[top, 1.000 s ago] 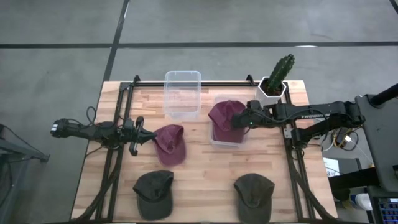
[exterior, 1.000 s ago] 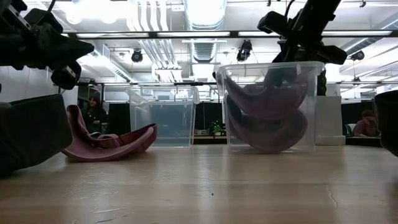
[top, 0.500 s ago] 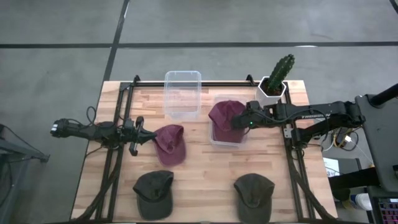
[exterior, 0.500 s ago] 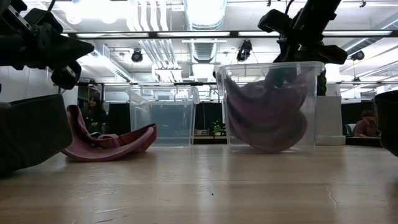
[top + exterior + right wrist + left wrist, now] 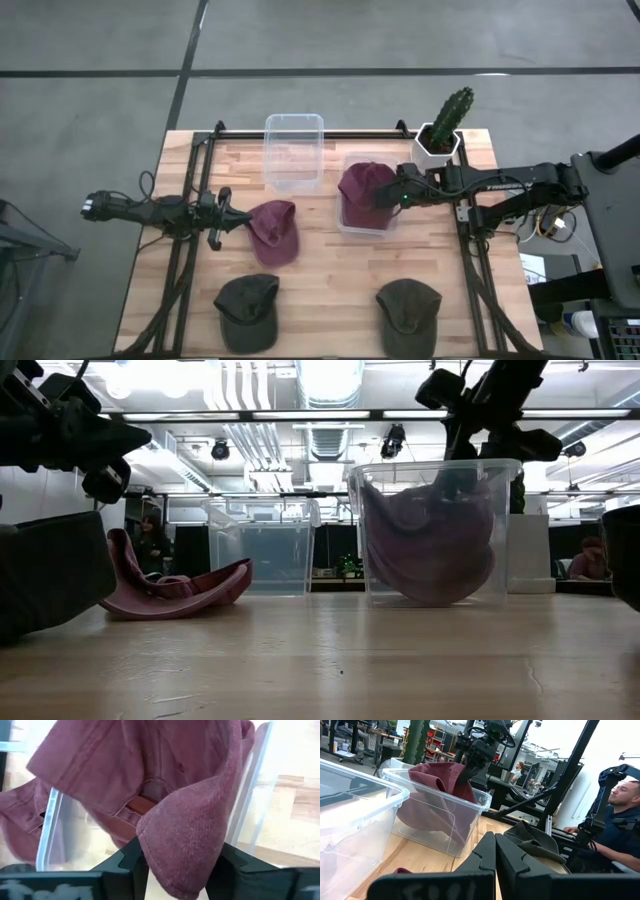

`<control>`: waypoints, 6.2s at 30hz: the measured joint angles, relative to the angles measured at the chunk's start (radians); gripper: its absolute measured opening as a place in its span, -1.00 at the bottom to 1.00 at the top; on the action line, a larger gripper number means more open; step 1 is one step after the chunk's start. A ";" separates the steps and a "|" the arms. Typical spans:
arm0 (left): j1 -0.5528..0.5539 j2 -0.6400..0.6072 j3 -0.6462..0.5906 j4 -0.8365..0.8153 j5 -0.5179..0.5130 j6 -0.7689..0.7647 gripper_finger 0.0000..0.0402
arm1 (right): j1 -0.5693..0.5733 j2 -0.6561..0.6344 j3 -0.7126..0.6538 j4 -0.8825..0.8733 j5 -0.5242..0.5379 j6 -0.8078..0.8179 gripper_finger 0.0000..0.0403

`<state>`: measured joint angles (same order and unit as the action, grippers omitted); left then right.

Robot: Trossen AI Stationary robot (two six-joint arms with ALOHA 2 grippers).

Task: Pick & Place hat
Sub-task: Put the bottom red cap into the right transparent bin, then put the red cap into the right transparent bin

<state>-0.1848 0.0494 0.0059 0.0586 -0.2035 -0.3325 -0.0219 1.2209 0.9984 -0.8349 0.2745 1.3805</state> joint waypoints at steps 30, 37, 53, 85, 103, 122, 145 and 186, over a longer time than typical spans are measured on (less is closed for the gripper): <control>0.000 0.000 0.000 0.000 -0.018 0.004 -1.00 | 0.002 0.052 0.159 -0.207 0.008 -0.092 -0.48; 0.000 0.000 0.000 0.000 -0.025 0.004 -1.00 | -0.014 0.155 0.158 -0.208 0.015 -0.152 -0.48; 0.000 0.000 0.003 -0.003 -0.023 -0.013 -1.00 | 0.110 0.094 0.305 -0.199 0.126 -0.232 -0.48; -0.035 0.697 0.736 -0.804 0.012 -0.203 -1.00 | 0.747 -0.076 0.207 -0.561 0.731 0.207 -0.50; -0.035 0.954 0.934 -1.175 0.087 -0.695 -1.00 | 0.771 -0.586 -0.148 0.092 0.750 -0.534 -0.78; -0.036 1.117 0.934 -1.221 0.091 -0.906 -1.00 | 0.770 -0.715 -0.225 0.248 0.777 -0.712 -0.79; -0.035 1.126 0.929 -1.283 0.078 -0.951 -0.39 | 0.770 -0.705 -0.225 0.248 0.775 -0.699 -0.79; -0.025 1.204 0.631 -0.734 -0.027 -1.582 -0.04 | 0.770 -0.703 -0.225 0.247 0.774 -0.700 -0.79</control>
<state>-0.2096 1.2533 0.6367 -0.6753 -0.2302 -1.9145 0.7479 0.5182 0.7738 -0.5880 1.0481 0.6807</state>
